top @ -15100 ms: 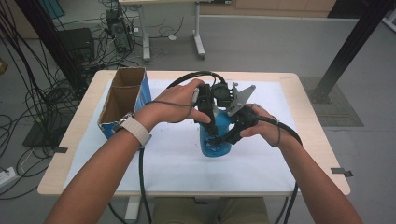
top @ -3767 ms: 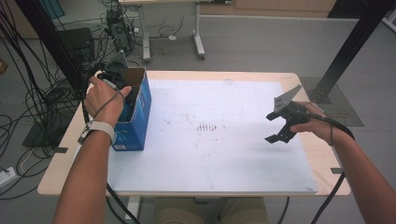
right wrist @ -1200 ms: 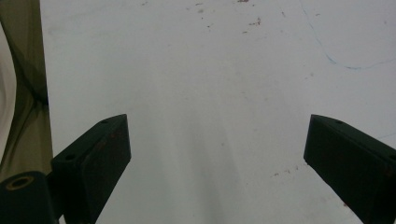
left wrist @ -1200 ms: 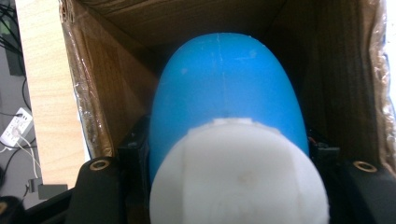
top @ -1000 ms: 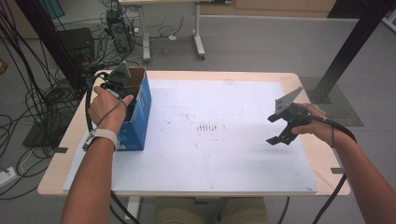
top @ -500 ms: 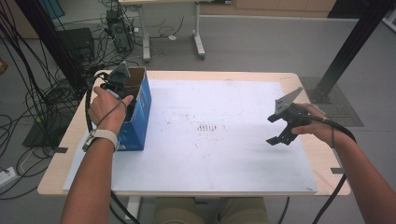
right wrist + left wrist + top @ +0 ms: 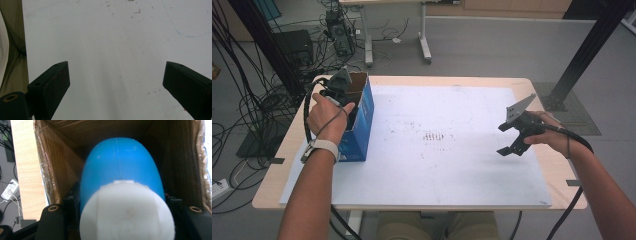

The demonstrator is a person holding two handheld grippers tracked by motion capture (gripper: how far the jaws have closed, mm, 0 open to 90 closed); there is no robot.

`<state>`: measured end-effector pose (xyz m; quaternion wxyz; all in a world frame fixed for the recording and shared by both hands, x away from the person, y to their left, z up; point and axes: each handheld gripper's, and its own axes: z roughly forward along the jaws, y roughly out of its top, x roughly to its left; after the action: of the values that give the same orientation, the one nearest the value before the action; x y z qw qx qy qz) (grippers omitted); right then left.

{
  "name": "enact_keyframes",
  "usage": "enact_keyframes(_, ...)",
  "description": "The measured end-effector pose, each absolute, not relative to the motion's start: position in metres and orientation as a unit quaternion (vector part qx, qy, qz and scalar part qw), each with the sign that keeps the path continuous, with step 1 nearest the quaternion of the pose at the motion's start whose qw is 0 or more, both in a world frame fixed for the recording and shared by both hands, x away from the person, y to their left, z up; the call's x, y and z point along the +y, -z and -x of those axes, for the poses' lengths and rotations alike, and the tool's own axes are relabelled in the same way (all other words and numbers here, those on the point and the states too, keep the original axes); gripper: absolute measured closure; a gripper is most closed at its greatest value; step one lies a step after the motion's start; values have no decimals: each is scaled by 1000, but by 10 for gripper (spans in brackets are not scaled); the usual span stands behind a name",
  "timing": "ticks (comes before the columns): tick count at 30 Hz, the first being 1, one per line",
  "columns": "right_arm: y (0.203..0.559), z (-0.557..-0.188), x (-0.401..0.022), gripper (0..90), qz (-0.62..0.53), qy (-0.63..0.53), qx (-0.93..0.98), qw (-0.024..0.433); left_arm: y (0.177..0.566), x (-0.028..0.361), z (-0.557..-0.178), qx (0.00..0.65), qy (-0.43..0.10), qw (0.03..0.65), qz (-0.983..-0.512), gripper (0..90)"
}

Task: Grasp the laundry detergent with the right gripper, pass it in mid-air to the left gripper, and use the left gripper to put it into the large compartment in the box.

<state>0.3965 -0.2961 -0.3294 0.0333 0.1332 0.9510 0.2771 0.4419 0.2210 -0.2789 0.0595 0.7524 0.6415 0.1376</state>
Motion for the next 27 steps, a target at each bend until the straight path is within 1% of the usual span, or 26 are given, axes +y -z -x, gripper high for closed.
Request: enact_keyframes(27,330,-397,-292,74,-127,-274,953,31,278,220,-441,637,-140,59,-756,366)
